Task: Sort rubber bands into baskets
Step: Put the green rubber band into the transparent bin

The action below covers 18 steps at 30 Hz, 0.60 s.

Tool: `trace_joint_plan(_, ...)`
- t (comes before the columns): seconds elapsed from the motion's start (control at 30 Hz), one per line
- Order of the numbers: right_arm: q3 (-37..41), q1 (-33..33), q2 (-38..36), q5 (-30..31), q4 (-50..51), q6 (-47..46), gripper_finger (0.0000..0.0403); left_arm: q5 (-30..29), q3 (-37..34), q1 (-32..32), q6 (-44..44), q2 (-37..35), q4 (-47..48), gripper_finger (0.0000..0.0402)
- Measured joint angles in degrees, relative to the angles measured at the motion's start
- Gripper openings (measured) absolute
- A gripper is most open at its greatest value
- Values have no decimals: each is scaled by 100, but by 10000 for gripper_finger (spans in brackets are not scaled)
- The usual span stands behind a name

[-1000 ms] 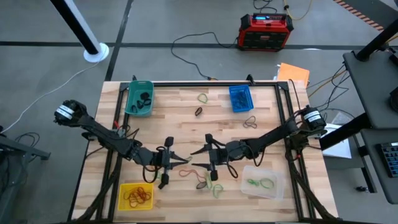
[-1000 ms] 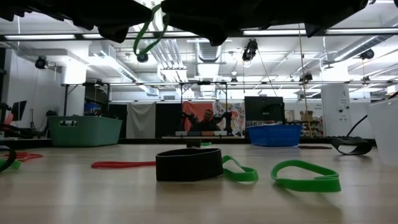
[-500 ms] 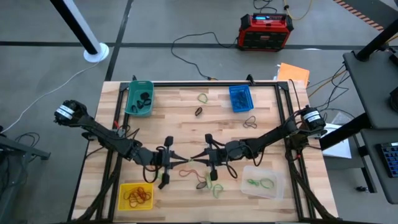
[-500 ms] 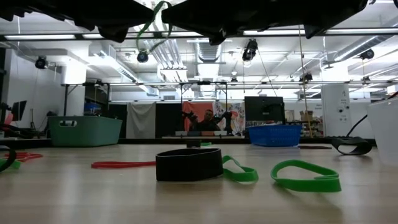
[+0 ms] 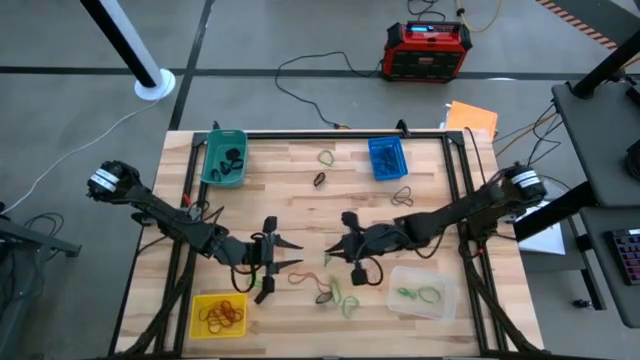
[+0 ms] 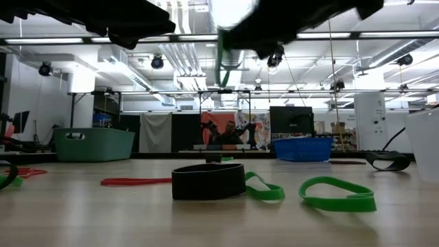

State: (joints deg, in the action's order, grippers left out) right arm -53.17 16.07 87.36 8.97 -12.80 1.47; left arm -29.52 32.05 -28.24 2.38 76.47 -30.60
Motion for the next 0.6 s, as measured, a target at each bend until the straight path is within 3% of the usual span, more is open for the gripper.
trace_joint_plan(0.17,0,81,-633,-13,1590,-668,9,-4,0,39,-36,0,-19,132)
trace_joint_plan(0.6,0,427,-1530,-348,3274,-2566,9,-7,4,63,-167,2,-18,127)
